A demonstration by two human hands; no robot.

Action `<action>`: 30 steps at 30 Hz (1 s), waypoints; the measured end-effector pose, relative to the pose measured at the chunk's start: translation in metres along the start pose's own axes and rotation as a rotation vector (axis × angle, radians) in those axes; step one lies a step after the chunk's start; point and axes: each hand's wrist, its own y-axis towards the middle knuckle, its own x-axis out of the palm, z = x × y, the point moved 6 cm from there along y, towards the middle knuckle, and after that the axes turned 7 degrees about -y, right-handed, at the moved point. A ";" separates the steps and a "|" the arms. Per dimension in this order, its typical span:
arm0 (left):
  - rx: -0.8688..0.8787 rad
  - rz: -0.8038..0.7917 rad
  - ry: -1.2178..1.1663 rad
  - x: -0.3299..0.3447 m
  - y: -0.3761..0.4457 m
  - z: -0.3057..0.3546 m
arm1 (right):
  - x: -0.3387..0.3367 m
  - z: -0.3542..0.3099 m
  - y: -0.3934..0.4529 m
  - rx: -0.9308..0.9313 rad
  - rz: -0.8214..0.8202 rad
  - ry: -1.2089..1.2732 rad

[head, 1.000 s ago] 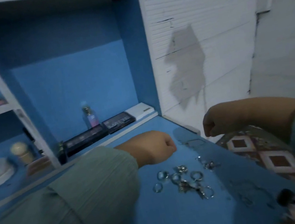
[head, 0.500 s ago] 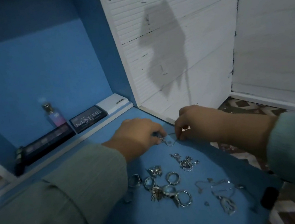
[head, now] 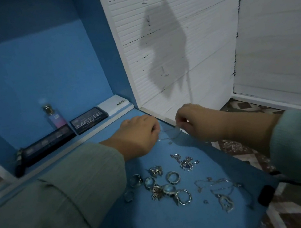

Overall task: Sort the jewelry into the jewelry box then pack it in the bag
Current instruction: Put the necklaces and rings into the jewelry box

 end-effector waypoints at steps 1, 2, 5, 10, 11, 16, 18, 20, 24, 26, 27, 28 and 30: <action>-0.040 0.019 -0.084 -0.004 -0.003 -0.002 | -0.004 0.000 -0.002 0.026 0.008 0.074; -0.085 0.033 -0.177 -0.007 -0.007 -0.004 | -0.007 -0.001 -0.004 0.052 0.014 0.143; -0.181 0.081 -0.441 -0.014 -0.021 -0.008 | -0.014 -0.004 -0.011 0.116 0.047 0.337; -0.247 0.162 -0.900 -0.021 -0.045 -0.005 | -0.025 -0.022 -0.026 0.155 0.115 0.616; -0.253 0.172 -0.991 -0.023 -0.050 -0.002 | -0.028 -0.026 -0.030 0.158 0.131 0.669; -0.288 0.282 -1.238 -0.037 -0.084 0.015 | -0.040 -0.049 -0.054 0.170 0.190 0.771; -0.320 0.292 -1.262 -0.041 -0.099 0.021 | -0.041 -0.057 -0.064 0.190 0.201 0.754; -0.351 0.283 -1.306 -0.042 -0.114 0.029 | -0.039 -0.062 -0.075 0.209 0.200 0.721; -0.390 0.335 -1.517 -0.043 -0.140 0.039 | -0.028 -0.067 -0.094 0.269 0.138 0.808; -0.398 0.400 -1.638 -0.042 -0.155 0.044 | -0.022 -0.071 -0.106 0.279 0.087 0.809; -0.394 0.439 -1.696 -0.042 -0.162 0.047 | -0.020 -0.073 -0.112 0.283 0.067 0.788; -0.391 0.472 -1.748 -0.040 -0.169 0.050 | -0.018 -0.075 -0.118 0.288 0.051 0.762; -0.397 0.511 -1.818 -0.032 -0.179 0.059 | -0.016 -0.076 -0.130 0.303 0.038 0.695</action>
